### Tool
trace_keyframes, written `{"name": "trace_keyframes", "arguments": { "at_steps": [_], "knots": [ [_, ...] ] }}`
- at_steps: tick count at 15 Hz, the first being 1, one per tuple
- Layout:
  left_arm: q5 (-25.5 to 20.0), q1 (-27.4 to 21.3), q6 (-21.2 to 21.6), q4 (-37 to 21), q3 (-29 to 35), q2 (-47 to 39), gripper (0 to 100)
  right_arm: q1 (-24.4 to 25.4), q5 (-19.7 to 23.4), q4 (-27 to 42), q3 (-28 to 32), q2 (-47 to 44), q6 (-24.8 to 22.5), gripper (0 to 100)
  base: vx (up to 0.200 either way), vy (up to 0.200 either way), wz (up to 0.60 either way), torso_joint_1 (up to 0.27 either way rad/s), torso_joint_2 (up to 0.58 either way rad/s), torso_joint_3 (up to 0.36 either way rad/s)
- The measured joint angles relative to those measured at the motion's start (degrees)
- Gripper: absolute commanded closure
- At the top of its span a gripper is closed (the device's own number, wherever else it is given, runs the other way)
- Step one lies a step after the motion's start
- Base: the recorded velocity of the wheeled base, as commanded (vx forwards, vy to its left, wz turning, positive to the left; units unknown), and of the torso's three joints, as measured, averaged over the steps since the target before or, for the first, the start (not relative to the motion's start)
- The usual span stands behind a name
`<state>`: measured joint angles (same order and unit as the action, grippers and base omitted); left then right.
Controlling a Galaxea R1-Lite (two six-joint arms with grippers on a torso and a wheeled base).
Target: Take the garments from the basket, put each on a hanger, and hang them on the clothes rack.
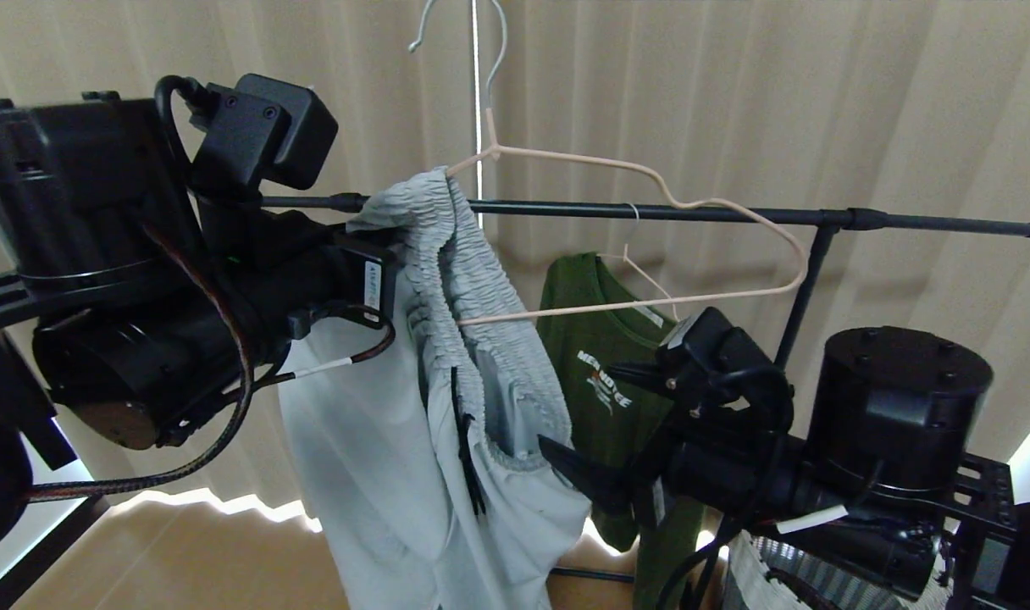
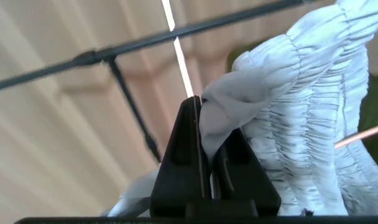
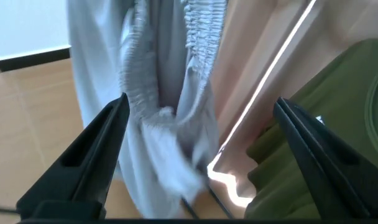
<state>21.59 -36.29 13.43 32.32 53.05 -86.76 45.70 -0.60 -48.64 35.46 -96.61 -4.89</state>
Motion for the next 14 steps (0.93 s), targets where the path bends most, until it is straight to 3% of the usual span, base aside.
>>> {"name": "trace_keyframes", "arguments": {
  "at_steps": [3, 4, 14],
  "knots": [
    [0.1, -0.9, 0.0, 0.2, -0.3, 0.3, 100, 0.0, -1.5, -0.2, 1.2, -2.8, 0.0, 0, 0.000, 0.000, 0.00, 0.000, 0.00, 0.000],
    [0.0, -1.0, 0.0, 0.6, -0.4, 0.4, 100, -0.2, -1.9, -0.2, 1.2, -3.4, 0.1, 100, 0.000, 0.000, 0.00, 0.000, 0.00, 0.000],
    [0.0, -2.0, 0.8, 3.1, -0.6, 0.9, 100, -2.0, -3.1, -0.1, 0.7, -5.6, 0.1, 100, 0.000, 0.000, 0.00, 0.000, 0.00, 0.000]
  ]
}}
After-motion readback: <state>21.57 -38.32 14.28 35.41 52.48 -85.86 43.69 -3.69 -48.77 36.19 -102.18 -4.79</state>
